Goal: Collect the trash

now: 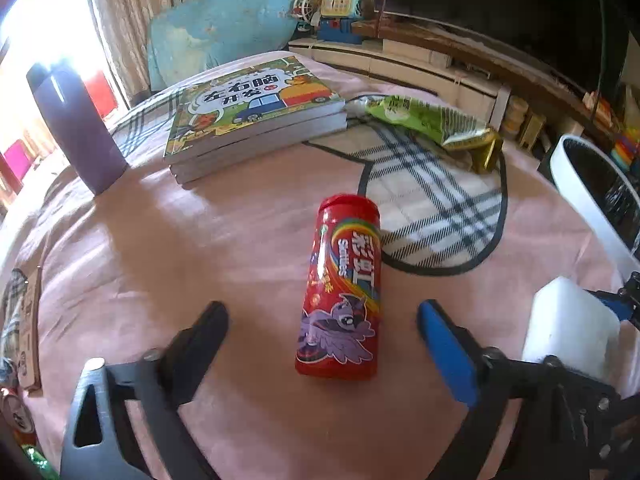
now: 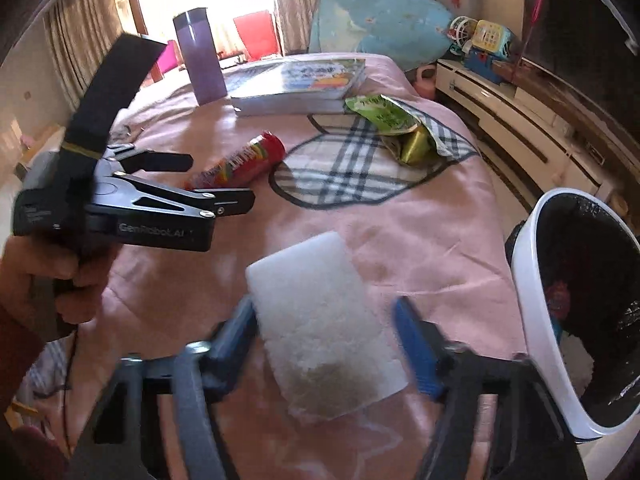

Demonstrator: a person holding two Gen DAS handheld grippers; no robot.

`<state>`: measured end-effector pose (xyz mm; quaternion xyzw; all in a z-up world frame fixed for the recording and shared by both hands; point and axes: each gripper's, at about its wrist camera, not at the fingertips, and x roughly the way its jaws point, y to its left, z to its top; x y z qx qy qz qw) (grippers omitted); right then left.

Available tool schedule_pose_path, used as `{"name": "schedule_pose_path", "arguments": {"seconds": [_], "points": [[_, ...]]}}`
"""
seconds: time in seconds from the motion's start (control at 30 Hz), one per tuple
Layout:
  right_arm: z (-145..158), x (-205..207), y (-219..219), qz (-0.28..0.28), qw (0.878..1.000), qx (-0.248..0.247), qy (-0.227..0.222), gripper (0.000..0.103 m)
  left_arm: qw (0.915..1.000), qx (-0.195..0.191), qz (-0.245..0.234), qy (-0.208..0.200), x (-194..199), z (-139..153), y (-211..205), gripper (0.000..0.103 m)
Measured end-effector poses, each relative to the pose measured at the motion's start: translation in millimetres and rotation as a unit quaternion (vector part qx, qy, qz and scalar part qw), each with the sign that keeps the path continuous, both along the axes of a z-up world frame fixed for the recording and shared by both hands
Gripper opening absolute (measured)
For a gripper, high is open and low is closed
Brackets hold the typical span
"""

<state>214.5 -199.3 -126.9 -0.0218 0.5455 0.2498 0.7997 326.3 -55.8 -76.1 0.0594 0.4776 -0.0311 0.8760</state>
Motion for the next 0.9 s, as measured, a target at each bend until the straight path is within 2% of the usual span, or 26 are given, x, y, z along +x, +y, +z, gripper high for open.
{"name": "schedule_pose_path", "arguments": {"seconds": [0.03,0.07,0.13,0.47,0.67,0.9], "points": [[-0.9,-1.2,-1.3,-0.008,1.0,0.005,-0.001,0.059,1.0,-0.005,-0.004,0.003,-0.8,-1.4,-1.1,0.069],[0.7,-3.1,-3.7,-0.015,1.0,0.009,-0.003,0.058,0.9998,-0.019,-0.006,-0.001,-3.9,-0.8,-1.2,0.062],[4.6,-6.8,-8.0,-0.033,0.999,0.018,-0.003,0.057,0.9997,-0.022,-0.006,-0.005,-8.4,1.8,-2.8,0.035],[40.1,-39.2,-53.8,-0.125,0.987,0.1,-0.013,0.056,0.9951,-0.094,-0.012,-0.026,-64.1,20.9,-10.7,0.034],[50.8,-52.7,-84.2,-0.166,0.978,0.125,-0.016,0.056,0.9924,-0.115,-0.021,-0.037,-95.2,42.6,-22.1,0.034],[51.1,-63.7,-108.4,-0.199,0.97,0.138,-0.018,0.056,0.9922,-0.108,-0.043,-0.044,-114.0,58.6,-48.8,0.034]]}}
